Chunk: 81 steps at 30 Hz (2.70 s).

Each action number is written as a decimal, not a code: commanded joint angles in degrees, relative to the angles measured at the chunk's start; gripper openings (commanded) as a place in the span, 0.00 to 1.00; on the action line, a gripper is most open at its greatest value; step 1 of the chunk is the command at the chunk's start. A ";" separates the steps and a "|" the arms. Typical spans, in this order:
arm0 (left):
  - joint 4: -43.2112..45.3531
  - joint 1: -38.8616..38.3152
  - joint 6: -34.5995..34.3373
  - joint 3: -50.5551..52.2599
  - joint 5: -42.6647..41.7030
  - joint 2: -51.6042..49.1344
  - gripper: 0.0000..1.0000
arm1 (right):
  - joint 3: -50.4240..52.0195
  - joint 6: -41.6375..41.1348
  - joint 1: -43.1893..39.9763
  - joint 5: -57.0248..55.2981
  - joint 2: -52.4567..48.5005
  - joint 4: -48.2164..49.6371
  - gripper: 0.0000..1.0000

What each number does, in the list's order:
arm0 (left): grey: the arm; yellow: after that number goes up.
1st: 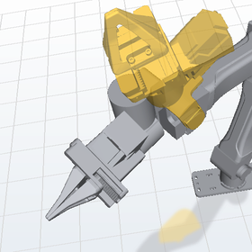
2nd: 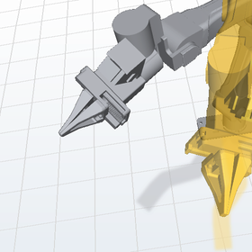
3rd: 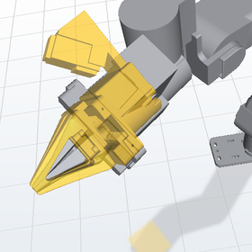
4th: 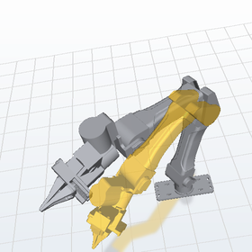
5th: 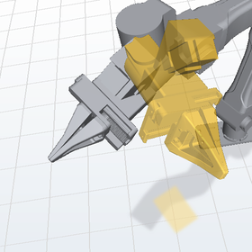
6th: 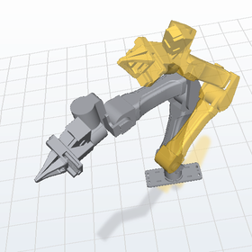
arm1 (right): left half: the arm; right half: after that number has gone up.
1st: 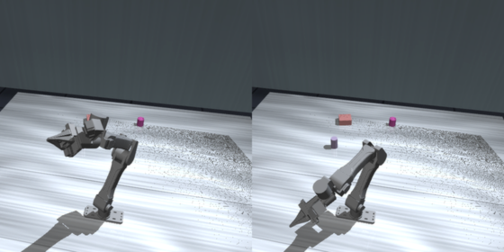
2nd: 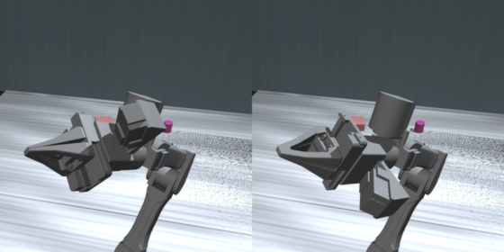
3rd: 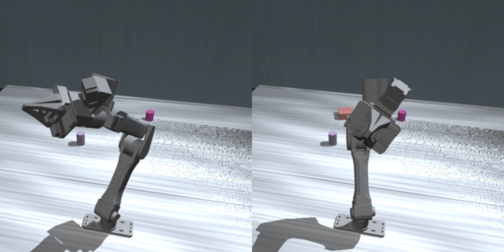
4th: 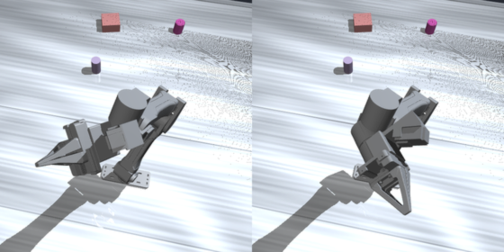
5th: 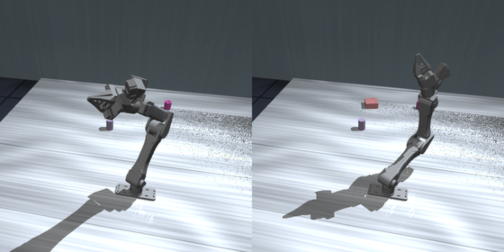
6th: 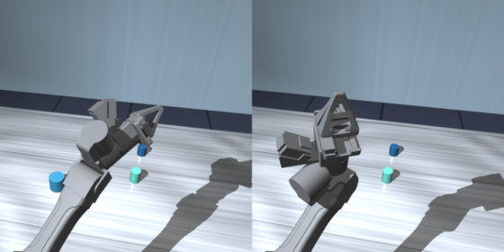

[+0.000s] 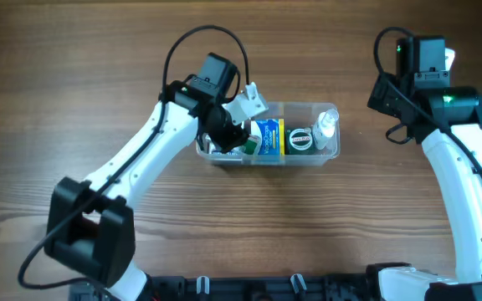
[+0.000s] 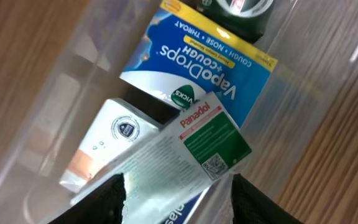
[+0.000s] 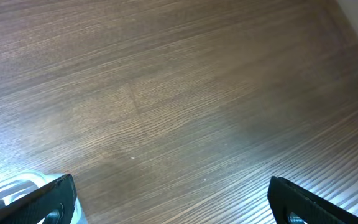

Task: Pack container

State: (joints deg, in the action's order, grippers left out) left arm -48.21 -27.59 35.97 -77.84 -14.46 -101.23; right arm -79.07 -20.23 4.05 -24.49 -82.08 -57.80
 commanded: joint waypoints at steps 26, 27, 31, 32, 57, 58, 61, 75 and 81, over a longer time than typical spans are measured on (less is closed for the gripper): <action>-0.42 1.31 -2.69 0.17 4.09 -7.06 0.17 | -0.81 0.59 -0.15 -1.09 -0.24 0.15 1.00; -0.48 1.55 -3.50 0.17 4.09 -7.17 0.17 | -0.81 0.59 -0.17 -1.11 -0.24 0.15 1.00; -0.13 2.73 -4.94 0.17 4.07 -7.32 0.18 | -0.81 0.61 -0.15 -1.11 -0.24 0.15 1.00; 0.46 2.75 -4.94 0.15 4.07 -7.04 0.18 | -0.81 0.59 -0.15 -1.09 -0.24 0.15 1.00; 9.51 29.51 -42.88 -0.22 13.27 19.85 1.00 | -0.81 0.59 -0.15 -1.11 -0.24 0.15 1.00; 9.42 30.03 -42.86 -0.22 13.27 19.85 1.00 | -0.81 0.59 -0.17 -1.11 -0.24 0.15 1.00; 9.42 30.49 -42.88 -0.22 13.27 19.85 1.00 | -0.81 0.63 -0.17 -1.11 -0.24 0.15 1.00; 9.42 30.49 -42.86 -0.22 13.27 19.85 1.00 | -0.20 0.66 -0.11 -0.94 1.03 0.15 1.00; 9.42 30.49 -42.86 -0.22 13.27 19.85 1.00 | -0.13 0.66 0.61 -0.94 11.91 0.13 1.00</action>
State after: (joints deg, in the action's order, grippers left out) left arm -38.79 2.70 -6.35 -77.84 -1.34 -82.11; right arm -79.05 -20.23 4.08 -24.47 -77.32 -57.82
